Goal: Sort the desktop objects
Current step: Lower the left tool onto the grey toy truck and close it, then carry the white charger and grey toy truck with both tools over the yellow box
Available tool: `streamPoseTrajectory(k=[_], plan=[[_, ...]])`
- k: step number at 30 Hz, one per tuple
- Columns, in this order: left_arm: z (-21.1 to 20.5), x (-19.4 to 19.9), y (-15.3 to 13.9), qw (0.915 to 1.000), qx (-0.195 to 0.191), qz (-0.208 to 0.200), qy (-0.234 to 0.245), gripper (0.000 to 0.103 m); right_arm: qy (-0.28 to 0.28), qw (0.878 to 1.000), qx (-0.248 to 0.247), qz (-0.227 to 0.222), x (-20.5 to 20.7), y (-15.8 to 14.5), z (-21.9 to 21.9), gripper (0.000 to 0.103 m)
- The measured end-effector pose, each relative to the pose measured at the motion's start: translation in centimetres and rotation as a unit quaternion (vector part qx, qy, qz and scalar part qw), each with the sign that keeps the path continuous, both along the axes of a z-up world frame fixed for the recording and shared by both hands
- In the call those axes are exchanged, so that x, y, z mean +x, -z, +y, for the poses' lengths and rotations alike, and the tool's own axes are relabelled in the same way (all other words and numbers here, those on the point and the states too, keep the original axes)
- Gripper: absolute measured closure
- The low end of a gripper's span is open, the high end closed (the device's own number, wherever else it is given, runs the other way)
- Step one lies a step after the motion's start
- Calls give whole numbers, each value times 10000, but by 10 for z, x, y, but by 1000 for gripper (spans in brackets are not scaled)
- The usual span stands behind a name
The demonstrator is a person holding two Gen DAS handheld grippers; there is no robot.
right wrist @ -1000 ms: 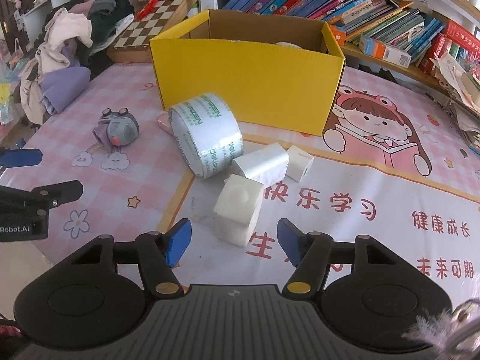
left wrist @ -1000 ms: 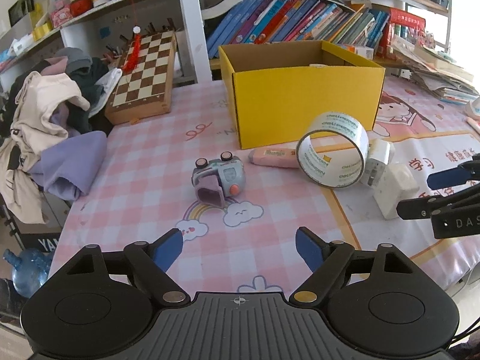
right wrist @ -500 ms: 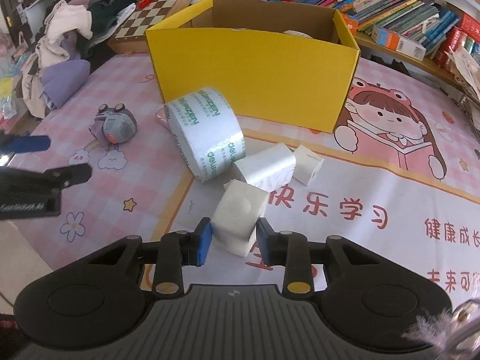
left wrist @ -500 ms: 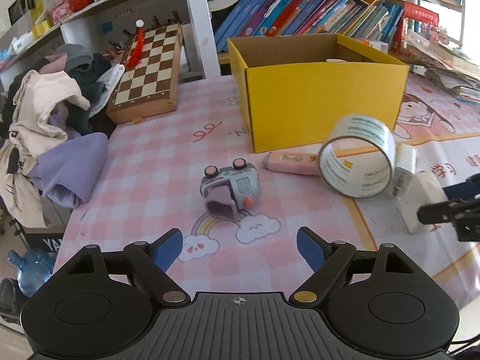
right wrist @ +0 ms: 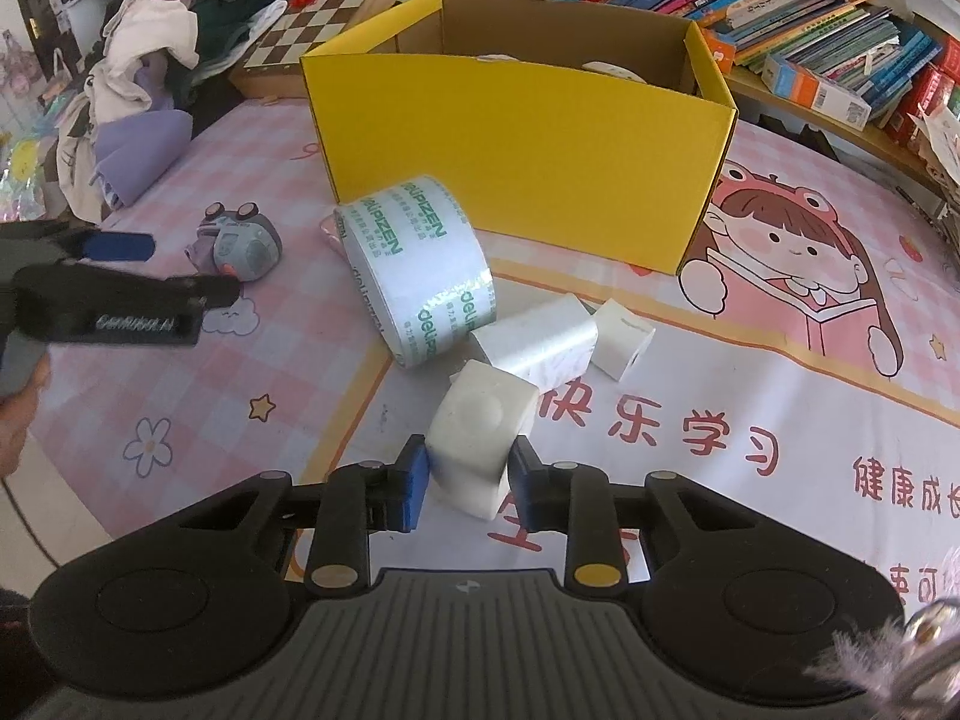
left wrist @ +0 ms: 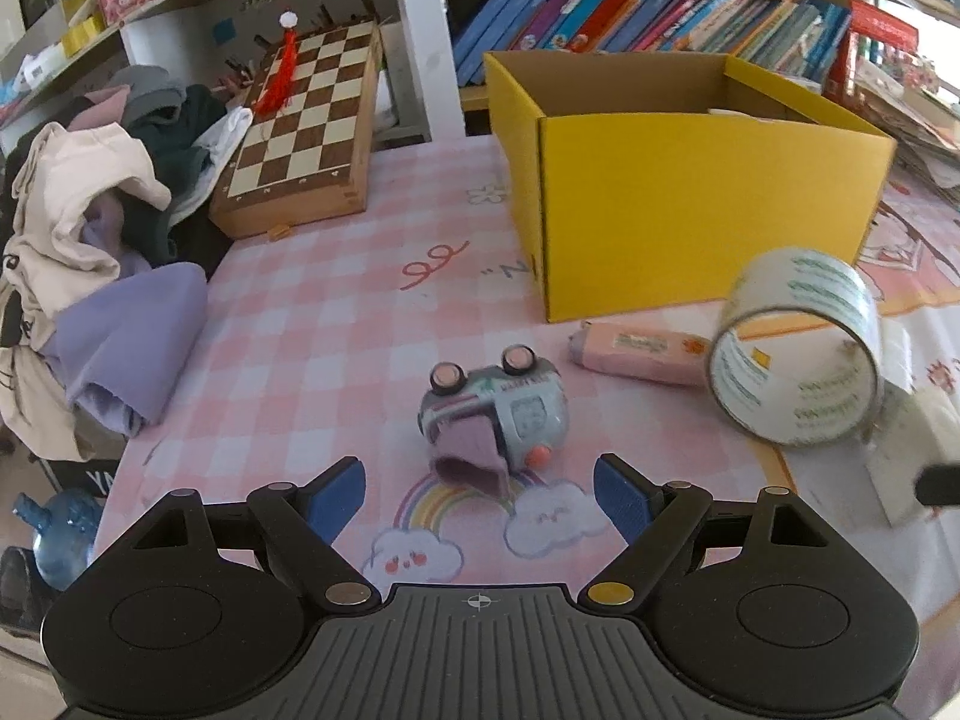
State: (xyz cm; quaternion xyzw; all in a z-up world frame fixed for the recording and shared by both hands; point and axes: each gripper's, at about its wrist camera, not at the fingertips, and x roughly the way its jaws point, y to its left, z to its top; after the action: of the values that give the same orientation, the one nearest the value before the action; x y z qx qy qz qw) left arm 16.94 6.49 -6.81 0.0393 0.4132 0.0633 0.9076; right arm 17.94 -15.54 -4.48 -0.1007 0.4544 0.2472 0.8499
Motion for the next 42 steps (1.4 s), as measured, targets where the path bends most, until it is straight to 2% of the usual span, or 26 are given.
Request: streamPoseTrajectory(k=[20,24,26,36,42], plan=[[0,33,16,9999,-10,98,-19,19,68,9999,-39,82,-2,-3,-14,79],[1,33,18,9998,-130,136,-21,29,111,9999,-37,77,-3,-3,-17,79],[1,31,17,9997,-223,134,17,39,140,9999,-26,76,-3,-4,-19,79],[4,21,13,9995,-281,147,-75,40,203,9997,45,98,-4,-7,-26,79],[6,3,0,9990,-436,48,-63,40,323,9992,143,165,-4,-10,-32,79]])
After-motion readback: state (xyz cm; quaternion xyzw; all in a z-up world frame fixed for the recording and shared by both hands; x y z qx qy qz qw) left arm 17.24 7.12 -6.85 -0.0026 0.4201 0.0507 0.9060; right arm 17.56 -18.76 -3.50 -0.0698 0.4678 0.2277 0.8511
